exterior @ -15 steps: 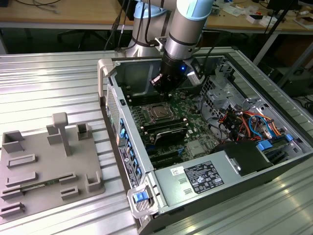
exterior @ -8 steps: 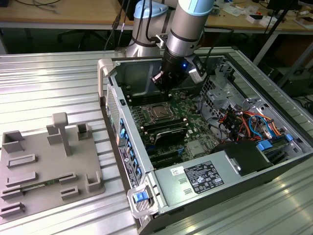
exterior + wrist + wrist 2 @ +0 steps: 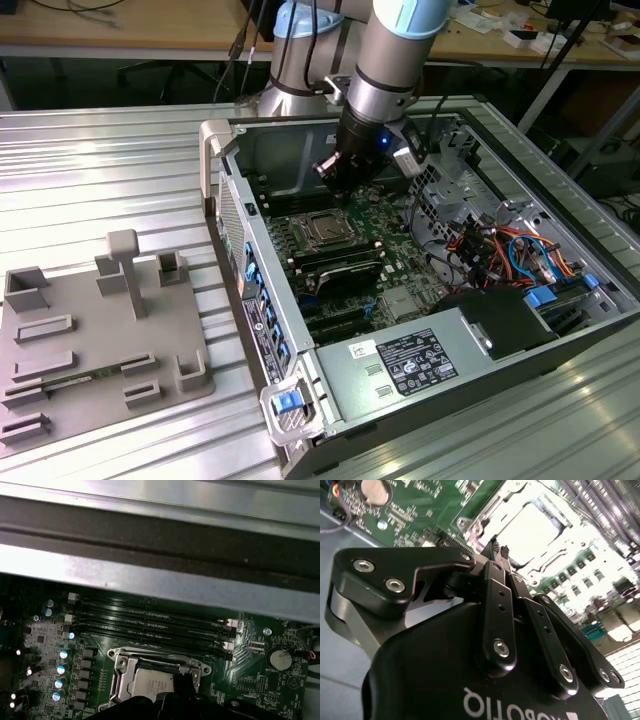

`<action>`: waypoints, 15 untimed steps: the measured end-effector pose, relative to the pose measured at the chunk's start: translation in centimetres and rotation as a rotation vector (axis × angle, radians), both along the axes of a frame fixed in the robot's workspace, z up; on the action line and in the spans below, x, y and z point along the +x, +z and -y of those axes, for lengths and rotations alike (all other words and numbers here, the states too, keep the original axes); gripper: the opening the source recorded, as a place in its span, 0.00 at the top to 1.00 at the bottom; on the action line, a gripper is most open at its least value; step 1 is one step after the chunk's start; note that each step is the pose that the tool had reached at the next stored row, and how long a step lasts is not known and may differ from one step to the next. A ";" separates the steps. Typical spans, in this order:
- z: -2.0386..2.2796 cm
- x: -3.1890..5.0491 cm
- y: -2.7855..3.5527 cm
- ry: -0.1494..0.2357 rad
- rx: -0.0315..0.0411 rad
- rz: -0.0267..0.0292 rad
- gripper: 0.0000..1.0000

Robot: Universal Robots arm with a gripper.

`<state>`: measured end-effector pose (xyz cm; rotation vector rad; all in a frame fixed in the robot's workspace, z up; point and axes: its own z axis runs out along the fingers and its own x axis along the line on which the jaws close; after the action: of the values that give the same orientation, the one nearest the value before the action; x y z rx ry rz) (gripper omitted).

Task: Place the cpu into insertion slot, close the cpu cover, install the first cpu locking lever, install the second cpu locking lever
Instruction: 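Install the second cpu locking lever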

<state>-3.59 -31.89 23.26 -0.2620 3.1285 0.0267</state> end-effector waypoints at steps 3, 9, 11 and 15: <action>0.31 0.41 -0.02 0.000 -0.0073 0.0001 0.89; 1.15 1.41 -0.05 0.000 -0.0230 0.0000 0.89; 1.45 1.42 -0.05 0.000 -0.0261 0.0000 0.89; 2.01 1.43 -0.06 -0.001 -0.0386 0.0001 0.89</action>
<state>-2.17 -33.90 23.20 -0.2612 3.1317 -0.0337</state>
